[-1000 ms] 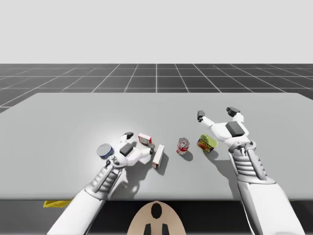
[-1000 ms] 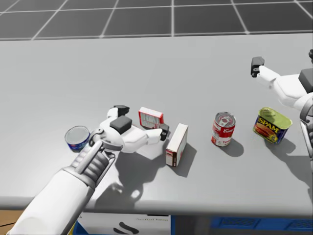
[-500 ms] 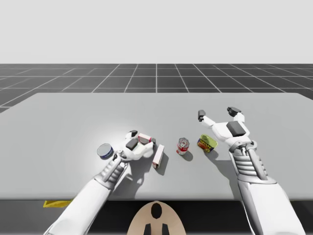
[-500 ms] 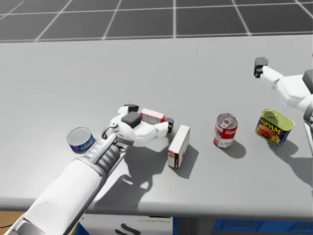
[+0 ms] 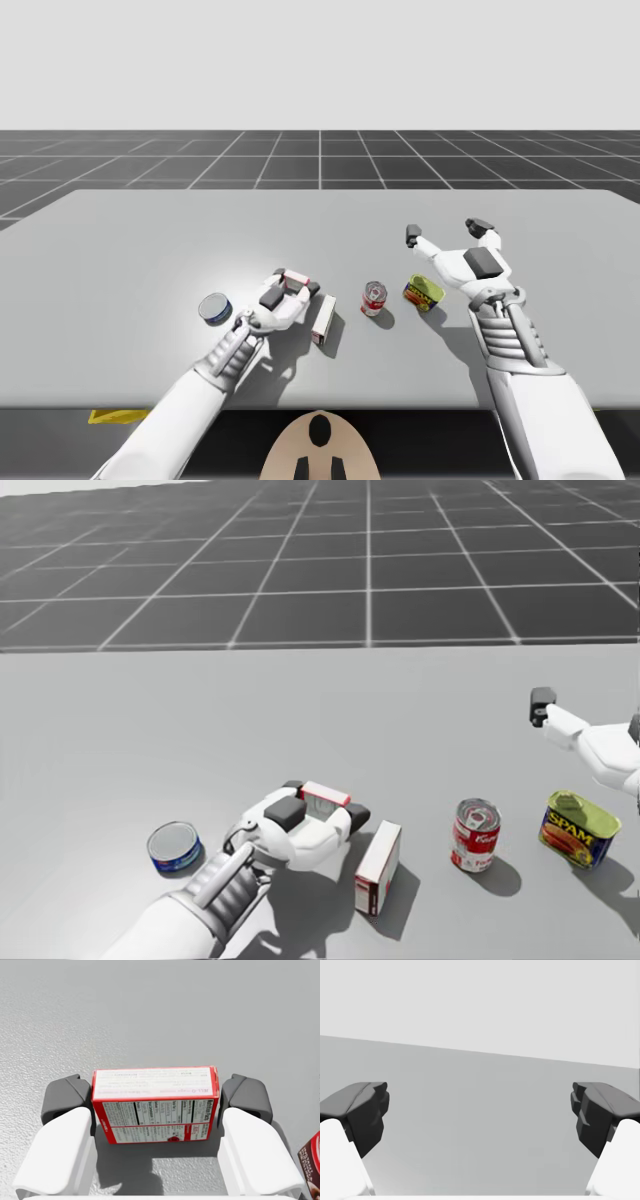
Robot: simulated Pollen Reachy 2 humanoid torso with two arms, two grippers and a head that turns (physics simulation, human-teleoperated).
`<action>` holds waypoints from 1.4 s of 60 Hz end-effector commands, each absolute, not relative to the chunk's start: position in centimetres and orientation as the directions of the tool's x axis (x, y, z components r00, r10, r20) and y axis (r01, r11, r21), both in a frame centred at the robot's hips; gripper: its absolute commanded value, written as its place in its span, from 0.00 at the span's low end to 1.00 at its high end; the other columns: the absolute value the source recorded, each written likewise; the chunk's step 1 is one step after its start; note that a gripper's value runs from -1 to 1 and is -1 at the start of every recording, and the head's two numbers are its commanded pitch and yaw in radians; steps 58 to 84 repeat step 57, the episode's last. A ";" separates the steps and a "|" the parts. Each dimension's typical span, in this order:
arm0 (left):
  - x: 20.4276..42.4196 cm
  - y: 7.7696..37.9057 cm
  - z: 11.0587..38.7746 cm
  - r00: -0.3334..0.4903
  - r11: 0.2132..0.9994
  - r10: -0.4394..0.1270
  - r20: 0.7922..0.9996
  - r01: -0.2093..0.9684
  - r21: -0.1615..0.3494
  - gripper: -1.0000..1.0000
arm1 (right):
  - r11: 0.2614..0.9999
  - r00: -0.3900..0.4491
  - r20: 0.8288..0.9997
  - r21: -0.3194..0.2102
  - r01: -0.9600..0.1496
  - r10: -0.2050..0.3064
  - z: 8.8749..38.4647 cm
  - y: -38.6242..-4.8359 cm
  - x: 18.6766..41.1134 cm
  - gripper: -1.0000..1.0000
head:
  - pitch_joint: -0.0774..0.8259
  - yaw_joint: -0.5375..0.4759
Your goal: Pick up the gelatin box and lift it.
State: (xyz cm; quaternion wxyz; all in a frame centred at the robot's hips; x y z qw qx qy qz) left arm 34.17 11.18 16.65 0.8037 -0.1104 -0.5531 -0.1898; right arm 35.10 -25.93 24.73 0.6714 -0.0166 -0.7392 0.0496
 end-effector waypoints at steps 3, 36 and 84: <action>32.9 7.8 15.9 0.348 0.881 -0.114 0.930 0.469 -0.067 1.00 | 0.995 -0.098 0.991 -0.095 -0.039 0.090 24.7 -26.0 35.1 0.00 | 0.47 0.64; 32.1 10.2 23.8 0.189 0.886 -0.077 0.979 0.463 -0.019 1.00 | 0.996 -0.089 0.993 -0.085 -0.025 0.082 24.6 -26.3 35.3 0.00 | 0.39 0.64; 30.5 12.0 35.5 -0.106 0.895 -0.028 0.994 0.441 0.072 1.00 | 0.994 -0.021 0.998 0.057 -0.088 -0.059 24.5 -27.0 35.9 0.00 | 0.38 0.64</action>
